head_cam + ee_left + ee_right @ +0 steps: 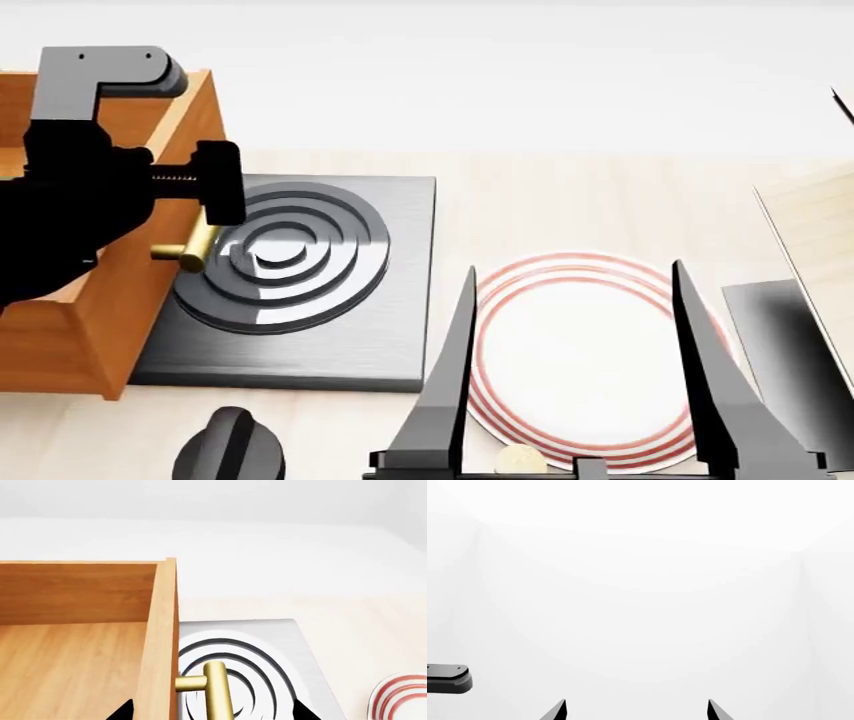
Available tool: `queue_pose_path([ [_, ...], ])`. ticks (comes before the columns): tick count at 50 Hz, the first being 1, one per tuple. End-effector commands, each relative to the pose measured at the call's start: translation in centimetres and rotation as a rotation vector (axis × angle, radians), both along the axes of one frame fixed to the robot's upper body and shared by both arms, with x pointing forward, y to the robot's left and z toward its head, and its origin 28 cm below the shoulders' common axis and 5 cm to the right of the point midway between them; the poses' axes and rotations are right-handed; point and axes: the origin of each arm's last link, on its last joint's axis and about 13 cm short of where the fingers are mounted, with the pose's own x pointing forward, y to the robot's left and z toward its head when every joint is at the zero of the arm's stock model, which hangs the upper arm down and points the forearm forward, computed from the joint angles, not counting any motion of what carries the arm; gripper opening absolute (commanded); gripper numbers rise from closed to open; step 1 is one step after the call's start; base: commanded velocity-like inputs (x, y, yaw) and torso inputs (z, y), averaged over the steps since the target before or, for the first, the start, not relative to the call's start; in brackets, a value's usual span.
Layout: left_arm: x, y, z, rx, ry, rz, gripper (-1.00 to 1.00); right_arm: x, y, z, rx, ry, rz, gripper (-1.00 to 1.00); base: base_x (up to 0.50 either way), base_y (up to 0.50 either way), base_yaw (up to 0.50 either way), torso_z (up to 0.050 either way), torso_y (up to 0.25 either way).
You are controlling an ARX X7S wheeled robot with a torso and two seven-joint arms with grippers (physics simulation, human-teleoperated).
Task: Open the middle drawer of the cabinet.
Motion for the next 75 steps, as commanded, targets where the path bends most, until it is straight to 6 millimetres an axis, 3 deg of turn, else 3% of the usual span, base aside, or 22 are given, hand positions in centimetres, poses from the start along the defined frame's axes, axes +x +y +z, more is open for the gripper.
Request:
queue_pose_path([
  [1, -0.1, -1.2, 0.3, -0.046, -0.013, -0.041, 1.0, 0.0, 0.0, 0.0, 0.0, 0.001, 0.0, 1.0, 0.0, 0.0, 0.0, 0.0, 0.0],
  [17, -0.2, -1.5, 0.1, -0.065, -0.016, -0.056, 1.0, 0.0, 0.0, -0.1, -0.002, 0.002, 0.002, 1.0, 0.0, 0.0, 0.0, 0.0, 0.0],
  [33, -1.6, -1.5, 0.0, 0.067, -0.25, 0.012, 1.0, 0.1, 0.1, -0.2, -0.007, 0.005, 0.008, 1.0, 0.0, 0.0, 0.0, 0.0, 0.001],
  [54, -4.6, -2.0, 0.6, 0.155, -0.545, 0.057, 1.0, 0.1, 0.2, -0.2, -0.006, 0.007, 0.013, 1.0, 0.0, 0.0, 0.0, 0.0, 0.0],
  [67, -7.0, -2.1, -0.4, 0.129, -0.618, 0.07, 1.0, 0.1, 0.2, -0.2, -0.006, 0.006, 0.012, 1.0, 0.0, 0.0, 0.0, 0.0, 0.0],
  [75, -9.1, -1.5, -1.1, 0.044, -0.574, 0.1, 1.0, 0.1, 0.3, -0.2, -0.008, 0.006, 0.013, 1.0, 0.0, 0.0, 0.0, 0.0, 0.0],
])
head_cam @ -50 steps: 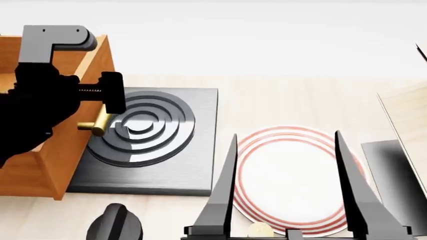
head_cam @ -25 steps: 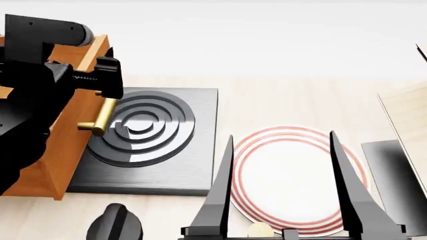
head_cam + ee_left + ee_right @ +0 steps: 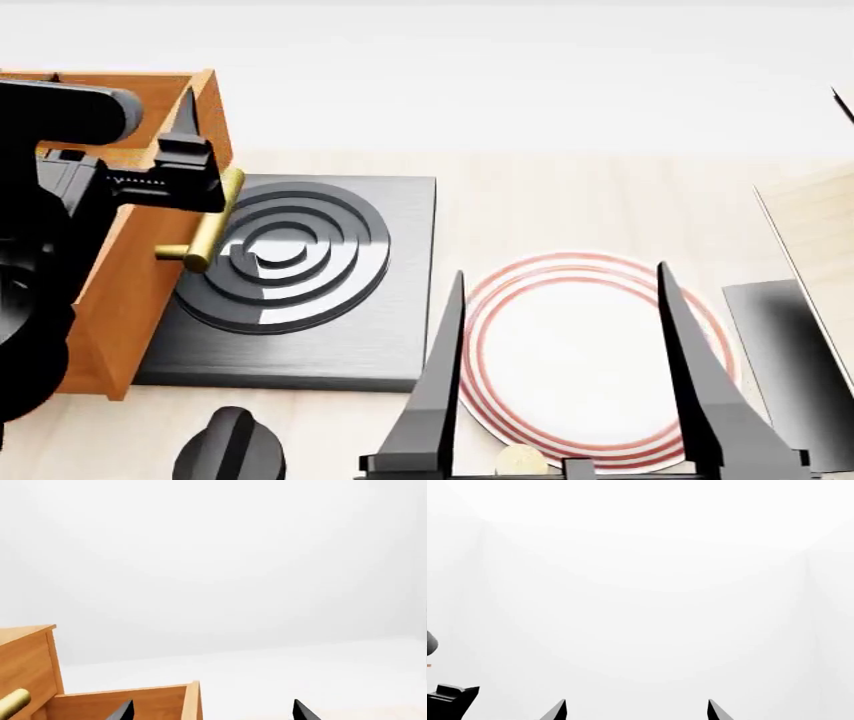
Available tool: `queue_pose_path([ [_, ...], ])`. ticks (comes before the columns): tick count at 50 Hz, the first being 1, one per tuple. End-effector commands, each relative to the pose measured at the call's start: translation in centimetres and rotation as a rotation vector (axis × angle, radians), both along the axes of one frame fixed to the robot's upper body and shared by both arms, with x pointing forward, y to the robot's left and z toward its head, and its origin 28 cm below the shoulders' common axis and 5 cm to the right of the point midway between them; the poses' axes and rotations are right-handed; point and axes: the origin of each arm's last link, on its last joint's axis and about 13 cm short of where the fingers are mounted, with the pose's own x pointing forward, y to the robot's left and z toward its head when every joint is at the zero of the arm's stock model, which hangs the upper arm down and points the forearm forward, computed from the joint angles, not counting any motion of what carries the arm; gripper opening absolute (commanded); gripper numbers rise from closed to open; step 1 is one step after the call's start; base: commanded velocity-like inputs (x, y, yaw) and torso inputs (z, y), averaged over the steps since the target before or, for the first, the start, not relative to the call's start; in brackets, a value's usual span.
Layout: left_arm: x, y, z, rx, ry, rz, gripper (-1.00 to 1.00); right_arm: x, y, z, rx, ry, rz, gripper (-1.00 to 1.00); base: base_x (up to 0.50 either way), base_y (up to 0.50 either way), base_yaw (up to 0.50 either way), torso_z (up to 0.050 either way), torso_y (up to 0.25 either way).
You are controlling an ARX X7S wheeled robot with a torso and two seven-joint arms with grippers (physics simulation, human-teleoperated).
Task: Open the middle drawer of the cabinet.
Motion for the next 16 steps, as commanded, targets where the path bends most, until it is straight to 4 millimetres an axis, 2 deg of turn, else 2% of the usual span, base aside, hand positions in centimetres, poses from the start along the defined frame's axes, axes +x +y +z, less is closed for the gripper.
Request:
queue_pose_path([
  [1, -3.2, 0.5, -0.8, -0.075, -0.016, 0.009, 1.0, 0.0, 0.1, -0.1, -0.002, 0.0, 0.001, 1.0, 0.0, 0.0, 0.0, 0.0, 0.0],
  [16, -6.0, 0.8, -2.4, -0.108, -0.06, 0.018, 1.0, -0.1, 0.2, -0.1, -0.006, 0.0, 0.008, 1.0, 0.0, 0.0, 0.0, 0.0, 0.0],
])
